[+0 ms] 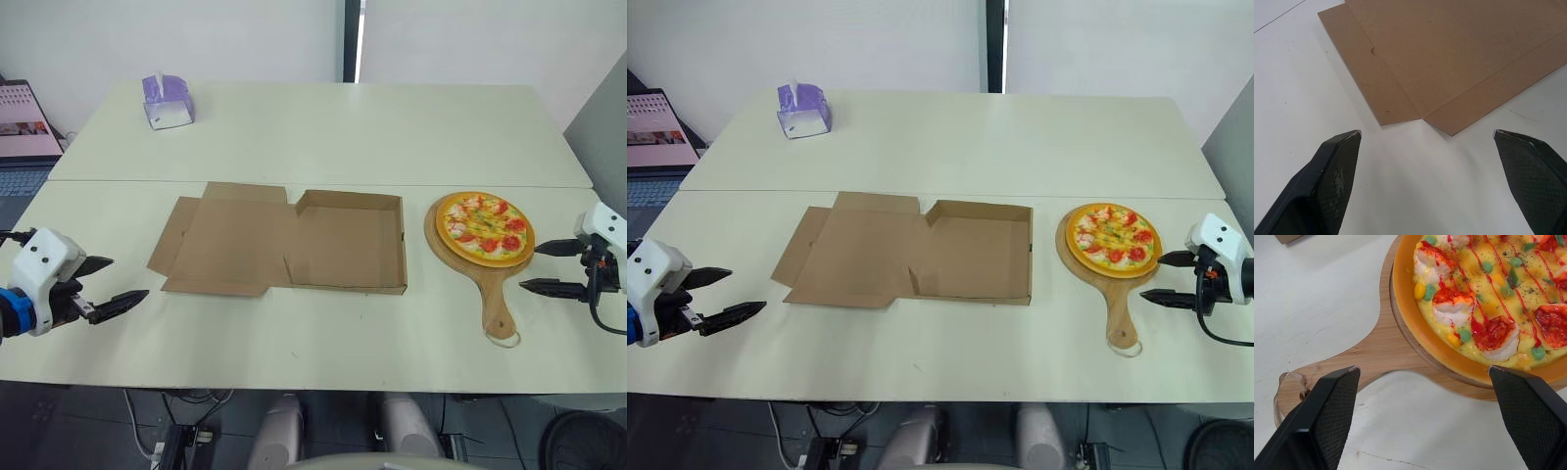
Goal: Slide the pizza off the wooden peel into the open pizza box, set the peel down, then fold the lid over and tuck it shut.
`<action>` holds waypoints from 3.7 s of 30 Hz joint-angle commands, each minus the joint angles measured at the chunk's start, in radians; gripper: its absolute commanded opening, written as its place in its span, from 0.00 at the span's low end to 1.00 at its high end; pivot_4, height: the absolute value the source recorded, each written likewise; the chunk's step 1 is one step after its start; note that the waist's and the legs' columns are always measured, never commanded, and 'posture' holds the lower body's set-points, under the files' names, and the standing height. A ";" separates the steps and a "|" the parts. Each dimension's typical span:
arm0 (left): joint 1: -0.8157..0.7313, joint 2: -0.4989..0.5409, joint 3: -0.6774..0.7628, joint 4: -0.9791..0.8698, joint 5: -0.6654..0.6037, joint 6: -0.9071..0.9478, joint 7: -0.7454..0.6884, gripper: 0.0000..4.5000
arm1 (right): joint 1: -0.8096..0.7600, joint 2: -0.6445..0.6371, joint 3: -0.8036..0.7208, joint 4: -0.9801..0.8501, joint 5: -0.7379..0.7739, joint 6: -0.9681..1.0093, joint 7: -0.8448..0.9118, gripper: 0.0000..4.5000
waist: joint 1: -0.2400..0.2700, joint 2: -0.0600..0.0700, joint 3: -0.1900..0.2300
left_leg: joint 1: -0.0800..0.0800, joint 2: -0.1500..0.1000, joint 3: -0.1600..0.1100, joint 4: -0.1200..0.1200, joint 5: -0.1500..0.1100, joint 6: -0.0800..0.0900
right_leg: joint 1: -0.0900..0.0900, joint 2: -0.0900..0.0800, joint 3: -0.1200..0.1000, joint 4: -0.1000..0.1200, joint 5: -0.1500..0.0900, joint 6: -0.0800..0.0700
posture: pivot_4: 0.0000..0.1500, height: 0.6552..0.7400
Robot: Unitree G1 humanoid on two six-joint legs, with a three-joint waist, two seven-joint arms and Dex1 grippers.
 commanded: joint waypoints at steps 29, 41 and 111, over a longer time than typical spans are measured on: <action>0.017 -0.035 0.071 -0.063 -0.124 0.040 -0.018 1.00 | 0.100 -0.021 -0.137 -0.102 0.084 0.082 -0.081 1.00 | 0.002 0.000 0.000 | 0.000 0.001 0.000 0.000 0.000 0.000 | 0.000 0.000 0.000 0.000 0.000 0.000 | 1.00 1.00; -0.360 -0.076 -0.271 -0.351 -0.309 0.108 -0.084 1.00 | 0.357 0.177 -0.392 -0.619 0.247 0.343 -0.352 1.00 | 0.013 0.000 0.000 | -0.001 0.000 -0.001 0.000 0.000 0.000 | 0.001 0.000 0.001 0.000 0.001 0.003 | 1.00 1.00; -0.279 -0.035 -0.118 -0.500 -0.368 0.150 -0.001 1.00 | -0.226 0.197 0.132 -0.573 0.095 0.371 -0.450 0.35 | -0.001 -0.002 0.001 | -0.005 0.009 0.020 0.000 -0.003 0.004 | -0.016 0.016 0.023 0.000 0.007 0.001 | 1.00 1.00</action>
